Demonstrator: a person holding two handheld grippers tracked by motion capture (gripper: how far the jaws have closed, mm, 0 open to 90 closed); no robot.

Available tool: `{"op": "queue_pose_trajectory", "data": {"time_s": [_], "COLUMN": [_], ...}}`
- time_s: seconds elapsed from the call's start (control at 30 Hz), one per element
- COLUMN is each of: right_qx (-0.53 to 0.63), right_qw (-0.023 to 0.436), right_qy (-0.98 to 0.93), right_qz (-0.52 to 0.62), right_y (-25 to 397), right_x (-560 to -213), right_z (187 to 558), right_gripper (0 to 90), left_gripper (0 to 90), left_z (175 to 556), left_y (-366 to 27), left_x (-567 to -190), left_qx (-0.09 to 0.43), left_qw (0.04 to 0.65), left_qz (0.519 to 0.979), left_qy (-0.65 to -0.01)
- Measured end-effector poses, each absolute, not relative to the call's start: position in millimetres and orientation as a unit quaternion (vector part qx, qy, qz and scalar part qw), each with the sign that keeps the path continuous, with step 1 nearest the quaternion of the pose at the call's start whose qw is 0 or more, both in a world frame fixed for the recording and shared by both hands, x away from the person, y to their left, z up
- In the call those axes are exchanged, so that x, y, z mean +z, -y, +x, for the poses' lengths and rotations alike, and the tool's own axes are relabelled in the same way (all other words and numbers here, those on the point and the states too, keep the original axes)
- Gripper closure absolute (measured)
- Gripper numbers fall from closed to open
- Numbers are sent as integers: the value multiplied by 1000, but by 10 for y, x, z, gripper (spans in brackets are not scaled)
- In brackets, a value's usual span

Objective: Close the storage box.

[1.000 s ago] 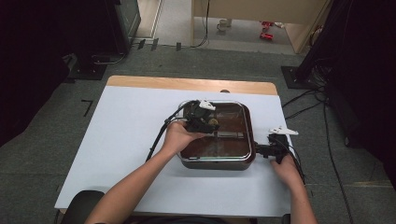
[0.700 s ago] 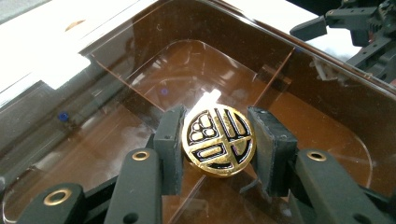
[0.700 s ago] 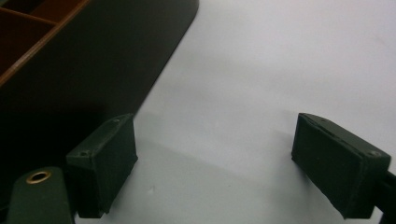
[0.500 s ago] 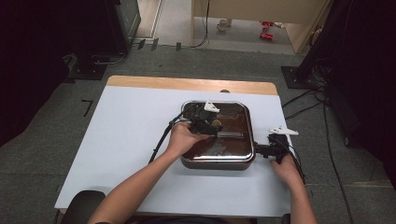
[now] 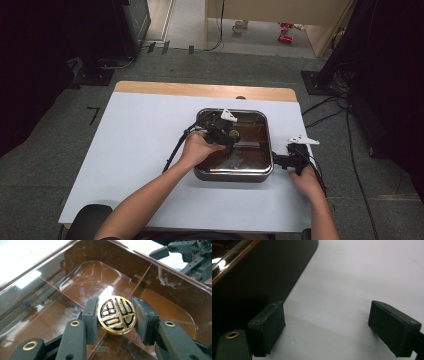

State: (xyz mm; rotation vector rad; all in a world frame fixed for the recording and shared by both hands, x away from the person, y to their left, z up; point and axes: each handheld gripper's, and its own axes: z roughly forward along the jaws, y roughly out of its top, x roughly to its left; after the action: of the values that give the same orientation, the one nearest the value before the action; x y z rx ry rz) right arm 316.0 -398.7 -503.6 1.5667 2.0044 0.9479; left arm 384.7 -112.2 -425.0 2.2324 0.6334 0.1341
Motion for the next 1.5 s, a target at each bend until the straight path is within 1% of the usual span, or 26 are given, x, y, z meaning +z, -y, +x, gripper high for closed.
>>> {"op": "queue_pose_trajectory", "data": {"time_s": [0.1, 0.33, 0.43, 0.47, 0.53, 0.7, 0.77, 0.9, 1.03, 1.23, 1.5], "right_qx": [341, 342, 342, 342, 343, 344, 344, 345, 348, 346, 348], "right_qw": [212, 211, 211, 211, 212, 210, 209, 208, 206, 207, 206], "right_qy": [-721, -721, -721, -721, -721, -721, -721, -720, -719, -720, -719], "right_qz": [564, 564, 564, 564, 563, 564, 564, 565, 566, 565, 565], "right_y": [3987, 3987, 3987, 3988, 3989, 3991, 3992, 3996, 4003, 3999, 4003], "right_x": [-5036, -5036, -5036, -5037, -5038, -5037, -5036, -5035, -5035, -5035, -5035], "right_z": [3160, 3159, 3159, 3160, 3160, 3160, 3160, 3159, 3159, 3160, 3161], "right_gripper": [134, 133, 133, 133, 132, 129, 129, 129, 129, 127, 127], "left_gripper": [556, 396, 326, 285, 255, 249, 247, 247, 243, 240, 235], "left_z": [3852, 3856, 3812, 3803, 3778, 3732, 3694, 3627, 3584, 3549, 3581], "left_y": [1102, 1015, 973, 960, 912, 791, 745, 655, 518, 272, -75], "left_x": [-4228, -4147, -4124, -4120, -4099, -4036, -3998, -3939, -3898, -3844, -3903], "left_qx": [49, 39, 75, 80, 76, 49, 59, 83, 91, 103, 122], "left_qw": [408, 419, 413, 411, 405, 428, 438, 439, 453, 466, 464], "left_qz": [876, 870, 872, 874, 880, 869, 864, 863, 855, 843, 832], "left_qy": [-253, -256, -252, -245, -238, -245, -242, -236, -235, -249, -279]}}
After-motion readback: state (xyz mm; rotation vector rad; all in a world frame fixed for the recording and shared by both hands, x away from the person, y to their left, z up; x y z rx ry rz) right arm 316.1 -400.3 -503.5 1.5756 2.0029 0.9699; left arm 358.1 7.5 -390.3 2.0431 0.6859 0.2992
